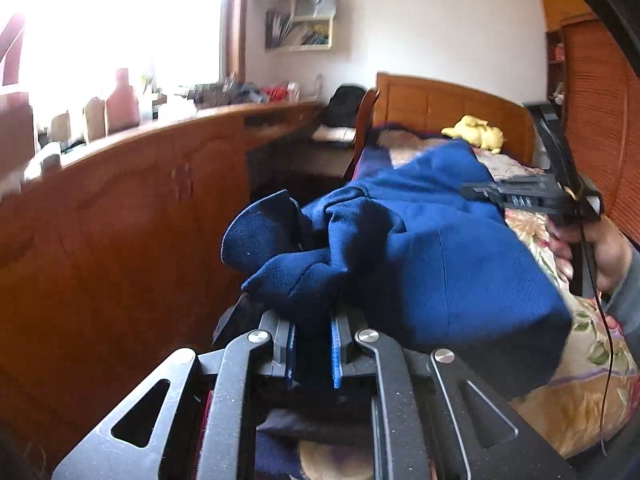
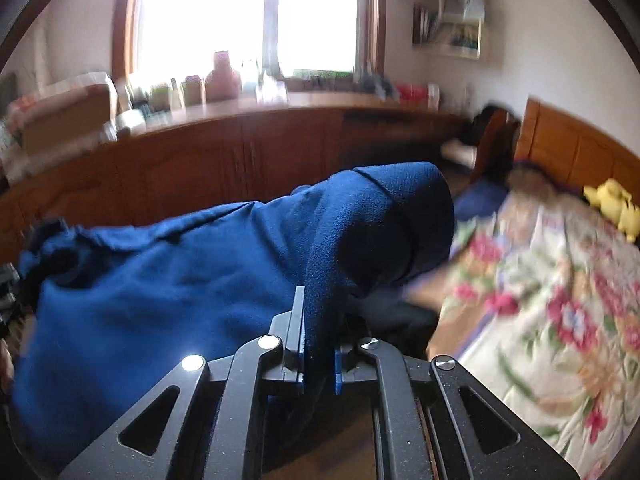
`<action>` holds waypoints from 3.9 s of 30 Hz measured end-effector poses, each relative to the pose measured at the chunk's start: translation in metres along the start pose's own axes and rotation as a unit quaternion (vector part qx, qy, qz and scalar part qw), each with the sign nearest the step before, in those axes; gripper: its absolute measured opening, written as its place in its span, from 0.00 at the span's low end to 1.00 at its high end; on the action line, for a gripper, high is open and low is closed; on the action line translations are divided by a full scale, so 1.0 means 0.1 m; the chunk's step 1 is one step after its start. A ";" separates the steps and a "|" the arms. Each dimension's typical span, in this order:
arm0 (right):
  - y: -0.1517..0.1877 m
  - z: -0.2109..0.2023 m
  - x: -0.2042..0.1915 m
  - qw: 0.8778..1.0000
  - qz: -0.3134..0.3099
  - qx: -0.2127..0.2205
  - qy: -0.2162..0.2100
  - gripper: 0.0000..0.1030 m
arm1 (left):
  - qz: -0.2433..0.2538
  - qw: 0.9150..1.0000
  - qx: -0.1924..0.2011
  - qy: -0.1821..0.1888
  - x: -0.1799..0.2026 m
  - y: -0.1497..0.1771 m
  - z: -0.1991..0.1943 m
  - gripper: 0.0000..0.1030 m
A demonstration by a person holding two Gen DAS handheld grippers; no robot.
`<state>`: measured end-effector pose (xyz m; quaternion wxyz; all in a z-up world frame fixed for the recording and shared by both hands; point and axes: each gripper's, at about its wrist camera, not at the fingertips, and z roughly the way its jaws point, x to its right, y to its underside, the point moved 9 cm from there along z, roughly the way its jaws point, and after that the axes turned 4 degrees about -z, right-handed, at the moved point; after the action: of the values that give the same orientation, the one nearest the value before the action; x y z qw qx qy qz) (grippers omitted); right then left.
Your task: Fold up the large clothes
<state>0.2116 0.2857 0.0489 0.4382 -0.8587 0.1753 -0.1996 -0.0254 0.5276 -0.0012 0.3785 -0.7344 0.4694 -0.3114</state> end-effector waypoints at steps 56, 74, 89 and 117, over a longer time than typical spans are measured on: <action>2.29 -2.75 0.73 0.970 0.127 0.070 0.198 0.86 | 0.084 0.987 0.049 0.128 3.64 0.29 -0.10 0.79; 3.12 -3.32 1.07 0.923 0.189 0.092 0.324 0.86 | 0.104 0.974 0.030 0.200 5.12 0.82 0.03 0.79; 3.34 -3.27 1.12 0.913 0.196 0.085 0.347 0.86 | 0.121 0.974 0.041 0.188 5.26 1.10 0.04 0.79; 3.44 -3.33 1.21 0.917 0.188 0.090 0.340 0.86 | 0.106 0.976 0.037 0.186 5.18 1.10 0.10 0.79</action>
<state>0.1064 -0.1904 -0.0328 0.4576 -0.6471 0.4533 -0.4079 0.1225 0.0207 -0.0467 0.3423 -0.5949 0.5953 -0.4178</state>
